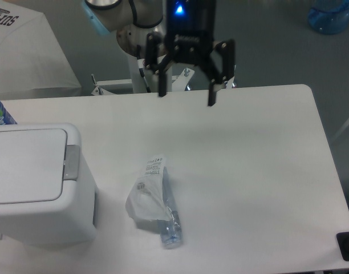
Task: Open the trash can
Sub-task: 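Move the open gripper over toward the white trash can lid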
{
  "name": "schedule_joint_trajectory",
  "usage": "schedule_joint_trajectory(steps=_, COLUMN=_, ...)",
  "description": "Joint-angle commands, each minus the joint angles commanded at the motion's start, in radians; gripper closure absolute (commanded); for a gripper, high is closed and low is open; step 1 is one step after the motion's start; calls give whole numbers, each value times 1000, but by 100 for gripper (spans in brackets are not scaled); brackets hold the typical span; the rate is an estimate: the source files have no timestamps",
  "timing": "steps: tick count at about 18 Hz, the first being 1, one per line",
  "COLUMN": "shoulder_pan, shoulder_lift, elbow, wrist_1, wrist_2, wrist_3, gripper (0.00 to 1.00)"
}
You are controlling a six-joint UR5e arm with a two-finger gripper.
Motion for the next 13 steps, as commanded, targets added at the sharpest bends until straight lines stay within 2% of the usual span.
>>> schedule_joint_trajectory(steps=4, shoulder_pan=-37, shoulder_lift=-5, elbow=-24, wrist_1=3, wrist_2=-2, wrist_3=-183, gripper=0)
schedule_joint_trajectory(steps=8, shoulder_pan=-66, shoulder_lift=-5, elbow=-51, wrist_1=3, wrist_2=-17, wrist_3=-302, gripper=0)
schedule_joint_trajectory(steps=13, shoulder_pan=-97, shoulder_lift=-8, elbow=-75, wrist_1=3, wrist_2=-38, wrist_3=-330, gripper=0)
